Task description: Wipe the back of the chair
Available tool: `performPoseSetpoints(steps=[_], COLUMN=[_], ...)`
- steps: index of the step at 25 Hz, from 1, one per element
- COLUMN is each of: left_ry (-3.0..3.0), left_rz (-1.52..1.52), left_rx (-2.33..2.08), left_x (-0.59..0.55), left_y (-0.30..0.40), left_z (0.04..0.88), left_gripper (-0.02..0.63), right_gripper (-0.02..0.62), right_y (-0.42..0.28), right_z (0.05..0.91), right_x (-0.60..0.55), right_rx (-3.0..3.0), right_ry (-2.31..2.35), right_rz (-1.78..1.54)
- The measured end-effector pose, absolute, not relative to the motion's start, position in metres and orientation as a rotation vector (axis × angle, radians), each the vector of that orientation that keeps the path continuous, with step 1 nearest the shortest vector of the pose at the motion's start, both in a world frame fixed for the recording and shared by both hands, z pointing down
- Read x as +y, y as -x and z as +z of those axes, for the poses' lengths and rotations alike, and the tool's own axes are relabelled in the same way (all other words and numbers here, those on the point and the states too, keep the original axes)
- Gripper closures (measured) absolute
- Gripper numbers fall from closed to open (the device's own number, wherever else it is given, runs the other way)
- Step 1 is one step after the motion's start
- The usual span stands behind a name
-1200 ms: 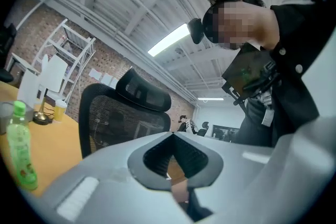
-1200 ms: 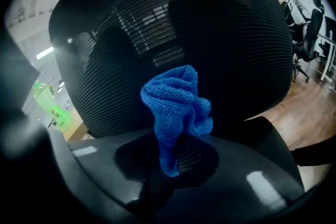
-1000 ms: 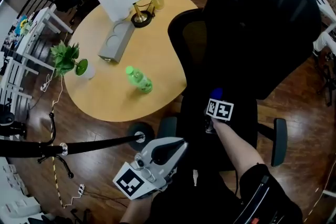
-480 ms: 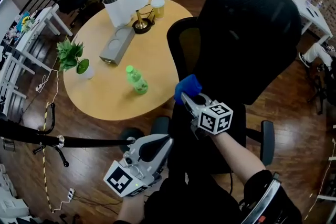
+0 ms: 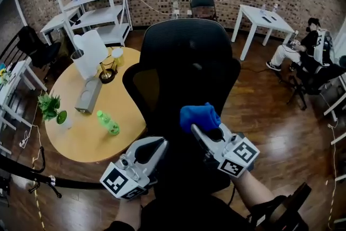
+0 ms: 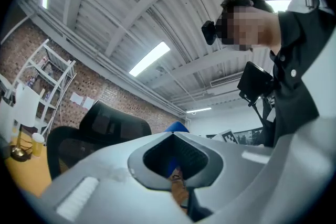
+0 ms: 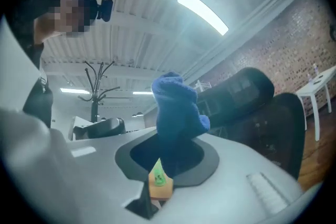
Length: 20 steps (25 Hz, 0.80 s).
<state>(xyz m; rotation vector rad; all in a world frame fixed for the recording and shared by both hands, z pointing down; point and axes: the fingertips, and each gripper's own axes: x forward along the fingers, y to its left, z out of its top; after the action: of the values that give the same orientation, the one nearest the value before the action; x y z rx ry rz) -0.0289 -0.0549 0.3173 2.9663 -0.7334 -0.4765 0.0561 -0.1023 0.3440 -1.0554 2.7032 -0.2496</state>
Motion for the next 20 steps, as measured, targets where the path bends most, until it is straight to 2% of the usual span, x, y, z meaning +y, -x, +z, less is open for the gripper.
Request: performPoseSetpoints(steps=[7, 20], left_ry=[-3.041, -3.061], left_rz=[-0.491, -0.442], left_rx=[-0.585, -0.606], left_x=[-0.052, -0.054], left_y=[-0.022, -0.022], left_z=[0.293, 0.292], left_gripper=[0.604, 0.604], right_gripper=[0.541, 0.541], right_y=[-0.099, -0.094], right_z=[0.304, 0.294], right_x=[-0.059, -0.053], right_rx=[2.627, 2.601], right_ry=[1.141, 1.094], right_rz=[-0.035, 0.027])
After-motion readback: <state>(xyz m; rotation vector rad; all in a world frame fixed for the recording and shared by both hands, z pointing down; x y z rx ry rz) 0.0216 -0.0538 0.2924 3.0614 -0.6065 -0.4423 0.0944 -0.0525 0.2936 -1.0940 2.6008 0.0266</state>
